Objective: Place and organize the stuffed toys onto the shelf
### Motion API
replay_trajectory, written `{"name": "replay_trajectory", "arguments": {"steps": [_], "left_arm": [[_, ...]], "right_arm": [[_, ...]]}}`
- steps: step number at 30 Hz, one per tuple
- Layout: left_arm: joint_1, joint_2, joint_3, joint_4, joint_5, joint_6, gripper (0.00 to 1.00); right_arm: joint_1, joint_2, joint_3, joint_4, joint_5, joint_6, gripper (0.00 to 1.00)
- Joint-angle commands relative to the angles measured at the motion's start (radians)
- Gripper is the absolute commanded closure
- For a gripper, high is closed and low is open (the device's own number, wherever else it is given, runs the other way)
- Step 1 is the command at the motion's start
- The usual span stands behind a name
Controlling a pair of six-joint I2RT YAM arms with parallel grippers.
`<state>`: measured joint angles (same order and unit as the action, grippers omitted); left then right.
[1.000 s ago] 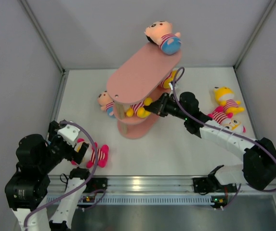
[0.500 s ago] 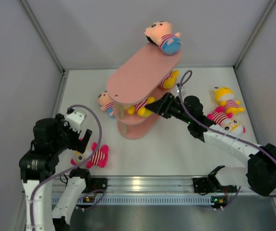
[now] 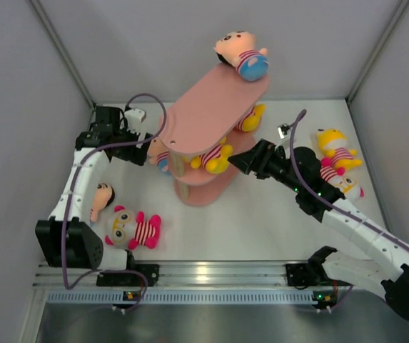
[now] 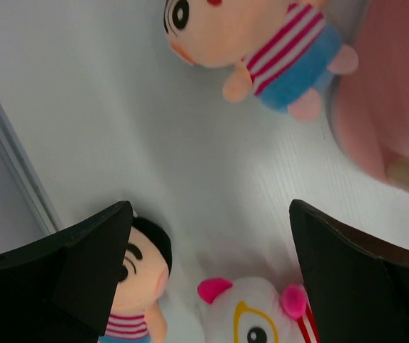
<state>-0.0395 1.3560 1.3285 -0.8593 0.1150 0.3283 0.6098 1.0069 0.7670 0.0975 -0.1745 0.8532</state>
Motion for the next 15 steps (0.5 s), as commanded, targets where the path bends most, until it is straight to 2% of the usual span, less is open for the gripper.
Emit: {"name": "replay_trajectory", "arguments": {"steps": [1,5,7,8,11,14,15], "left_arm": [[0.000,0.166,0.116,0.154,0.000,-0.077,0.02],[0.004,0.358,0.242,0.178,0.006,-0.071,0.01],[0.004,0.423,0.299,0.177,0.072,-0.046,0.01],[0.003,0.478,0.311,0.175,0.153,-0.034,0.01],[-0.013,0.551,0.325,0.177,0.215,-0.011,0.01],[-0.049,0.609,0.333,0.187,0.152,0.006,0.01],[-0.060,0.624,0.340,0.198,0.065,-0.012,0.02]], "right_arm": [[-0.013,-0.080,0.045,-0.085,0.059,-0.083,0.19],[-0.013,-0.136,0.055,-0.150,0.086,-0.131,0.18],[-0.013,-0.157,0.063,-0.176,0.095,-0.155,0.18],[-0.013,-0.160,0.066,-0.183,0.098,-0.161,0.18],[-0.013,-0.163,0.081,-0.222,0.119,-0.180,0.17],[-0.015,-0.148,0.107,-0.260,0.132,-0.198,0.17],[-0.015,-0.139,0.112,-0.265,0.132,-0.201,0.17]]}}
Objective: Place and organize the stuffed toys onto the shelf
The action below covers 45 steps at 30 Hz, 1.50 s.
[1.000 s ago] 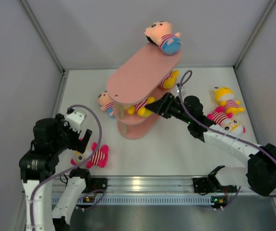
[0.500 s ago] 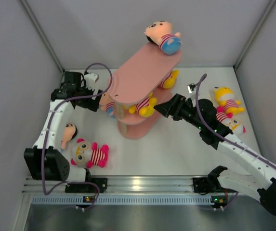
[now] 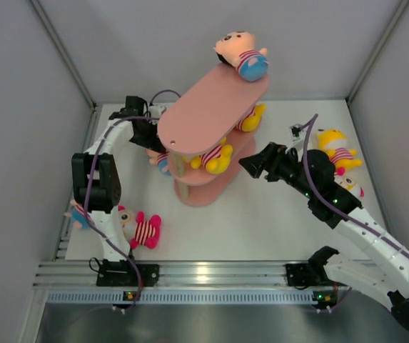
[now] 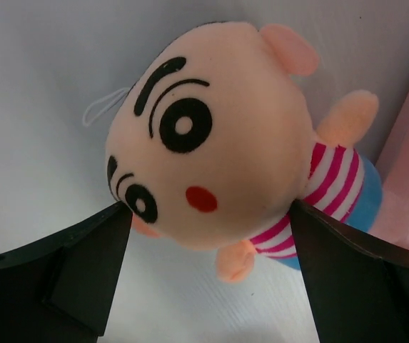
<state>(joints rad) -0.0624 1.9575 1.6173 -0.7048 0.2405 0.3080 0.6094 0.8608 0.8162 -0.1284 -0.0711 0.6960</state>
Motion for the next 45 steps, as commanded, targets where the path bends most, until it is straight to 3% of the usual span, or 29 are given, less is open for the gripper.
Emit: {"name": "replay_trajectory", "arguments": {"steps": [1,4,5,12,18,22,25,27,30,31,34,38,45], "left_arm": [[-0.049,0.064,0.078,0.042,-0.107,-0.007,0.03],[-0.048,0.083,0.087,0.042,-0.219,-0.044,0.56],[-0.050,0.074,0.078,0.044,-0.230,-0.049,0.98],[-0.025,-0.202,-0.121,0.042,-0.385,-0.082,1.00],[0.029,-0.612,-0.209,0.034,-0.414,-0.093,1.00],[0.029,-0.880,-0.143,-0.051,-0.383,-0.107,1.00],[0.029,-0.991,-0.034,-0.151,-0.279,-0.141,1.00],[0.029,-1.037,0.016,-0.176,-0.200,-0.158,1.00],[0.029,-1.108,0.071,-0.206,-0.132,-0.179,1.00],[0.029,-1.112,0.087,-0.226,-0.121,-0.190,1.00],[0.029,-1.140,0.108,-0.234,-0.046,-0.224,1.00],[0.030,-1.151,0.125,-0.239,-0.010,-0.241,1.00],[0.032,-1.151,0.121,-0.240,0.046,-0.256,1.00]], "right_arm": [[-0.013,0.009,0.070,-0.040,0.028,-0.047,0.17],[-0.013,0.006,0.078,-0.048,0.025,-0.052,0.18],[-0.014,0.000,0.080,-0.053,0.027,-0.053,0.18],[-0.013,-0.072,0.113,-0.123,0.050,-0.104,0.18],[-0.010,-0.112,0.202,-0.139,-0.018,-0.160,0.20],[0.004,-0.105,0.277,-0.129,-0.050,-0.191,0.21],[0.058,-0.056,0.348,-0.096,-0.072,-0.208,0.21],[0.102,0.010,0.402,-0.083,-0.038,-0.239,0.21],[0.278,0.130,0.576,-0.054,0.061,-0.340,0.19],[0.379,0.165,0.612,-0.041,0.065,-0.360,0.18],[0.482,0.321,0.745,0.019,0.016,-0.353,0.17],[0.529,0.533,0.853,0.084,-0.032,-0.280,0.15],[0.579,0.713,0.960,0.174,-0.062,-0.219,0.14]]}}
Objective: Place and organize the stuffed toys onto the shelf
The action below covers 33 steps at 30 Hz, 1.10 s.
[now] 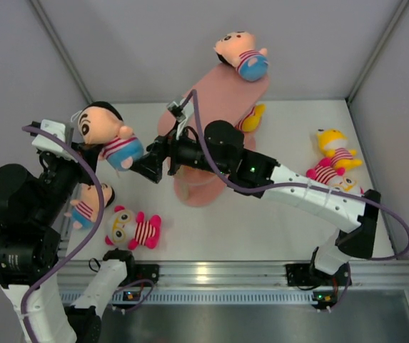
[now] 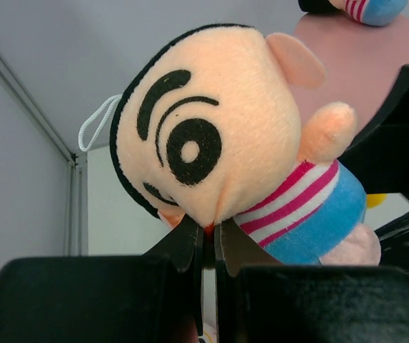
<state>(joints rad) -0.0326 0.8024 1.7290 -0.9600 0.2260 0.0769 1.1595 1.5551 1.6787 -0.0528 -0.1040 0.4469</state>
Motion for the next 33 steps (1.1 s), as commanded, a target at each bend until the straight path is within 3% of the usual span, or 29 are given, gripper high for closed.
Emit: {"name": "replay_trajectory", "arguments": {"steps": [1,5,8,9,11,12,13,14,15,18,23,26,33], "left_arm": [[0.002,0.006,0.010,0.017,0.068,-0.026,1.00],[0.002,0.015,-0.002,0.018,0.078,-0.019,1.00],[0.002,0.018,-0.009,0.018,0.087,-0.020,1.00],[0.002,0.017,-0.009,0.017,0.102,-0.020,1.00],[0.002,0.014,-0.008,0.017,0.108,-0.017,1.00],[0.002,0.014,-0.008,0.018,0.107,-0.012,1.00],[0.002,0.014,-0.008,0.017,0.101,-0.006,0.98],[0.002,0.012,-0.012,0.017,0.093,-0.003,0.88],[0.002,0.008,-0.016,0.017,0.092,0.003,0.57],[0.002,-0.002,-0.029,0.015,0.070,0.018,0.17],[0.000,-0.008,-0.046,0.017,0.009,0.043,0.05],[0.000,-0.006,-0.060,0.017,0.000,0.050,0.05],[0.000,-0.006,-0.092,0.018,-0.014,0.063,0.04]], "right_arm": [[0.041,0.034,0.111,0.099,-0.031,0.030,0.14],[0.054,0.091,0.138,0.125,-0.037,0.050,0.16],[0.054,0.106,0.136,0.134,-0.019,0.058,0.30],[0.054,0.109,0.134,0.137,-0.014,0.059,0.47],[0.054,0.097,0.133,0.137,0.003,0.061,0.70],[0.051,0.089,0.124,0.137,0.007,0.062,0.89],[0.043,0.070,0.116,0.137,0.009,0.076,0.97],[0.034,0.054,0.105,0.136,-0.002,0.088,1.00],[0.005,0.040,0.084,0.128,-0.013,0.104,1.00],[-0.062,-0.035,0.037,0.090,-0.045,0.154,1.00],[-0.245,-0.110,0.055,-0.149,-0.198,0.159,1.00],[-0.349,-0.118,0.067,-0.273,-0.310,0.142,1.00],[-0.506,-0.104,0.067,-0.381,-0.508,0.113,1.00]]}}
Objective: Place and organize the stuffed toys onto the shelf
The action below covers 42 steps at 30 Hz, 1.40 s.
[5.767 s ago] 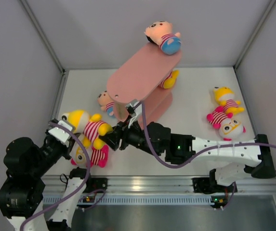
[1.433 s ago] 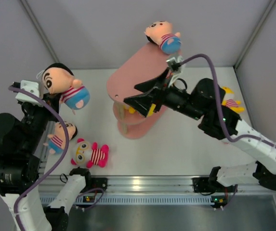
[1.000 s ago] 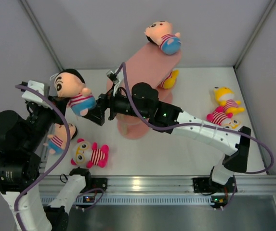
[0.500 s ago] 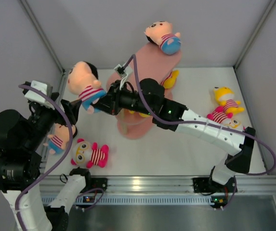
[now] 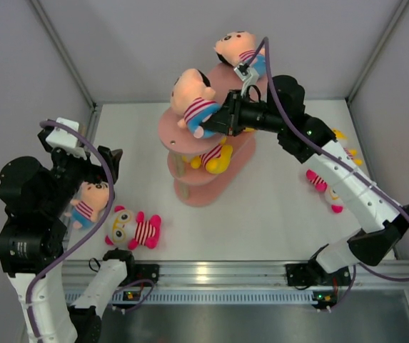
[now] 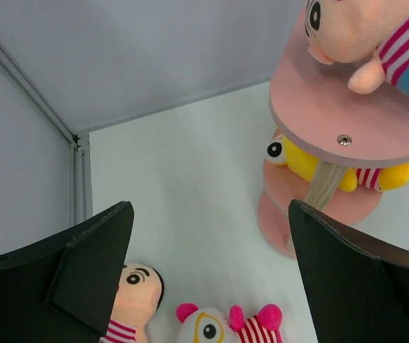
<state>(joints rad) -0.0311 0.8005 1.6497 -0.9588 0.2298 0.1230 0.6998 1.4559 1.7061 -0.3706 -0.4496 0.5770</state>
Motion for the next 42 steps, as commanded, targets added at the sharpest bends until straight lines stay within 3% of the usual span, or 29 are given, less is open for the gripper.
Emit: {"name": "replay_trajectory", "arguments": {"steps": [1,8,13,16,17,19,25,30,42], "left_arm": [[-0.001,-0.004,-0.016,0.017,-0.021,0.018,0.04],[-0.001,-0.017,-0.036,0.017,-0.035,0.029,0.04],[-0.001,-0.017,-0.044,0.017,-0.026,0.029,0.04],[-0.001,-0.018,-0.044,0.017,-0.029,0.030,0.04],[-0.001,-0.021,-0.045,0.017,-0.029,0.032,0.04],[-0.001,-0.020,-0.050,0.018,-0.024,0.032,0.04],[-0.001,-0.015,-0.053,0.015,0.006,0.023,0.04],[-0.001,-0.006,-0.065,0.017,0.006,0.027,0.04],[-0.001,-0.001,-0.090,0.017,-0.012,0.041,0.04]], "right_arm": [[-0.065,0.003,0.047,-0.082,-0.179,-0.023,1.00],[-0.129,0.024,0.060,-0.128,-0.239,-0.043,1.00],[-0.197,0.049,0.055,-0.123,-0.290,-0.029,0.88],[-0.240,0.058,0.052,-0.132,-0.288,-0.034,0.68],[-0.259,0.058,0.050,-0.136,-0.284,-0.035,0.55],[-0.276,0.060,0.052,-0.154,-0.253,-0.043,0.47],[-0.316,0.038,0.062,-0.215,-0.124,-0.098,0.35],[-0.333,0.040,0.089,-0.260,-0.072,-0.135,0.34],[-0.344,0.072,0.124,-0.234,-0.040,-0.138,0.48]]}}
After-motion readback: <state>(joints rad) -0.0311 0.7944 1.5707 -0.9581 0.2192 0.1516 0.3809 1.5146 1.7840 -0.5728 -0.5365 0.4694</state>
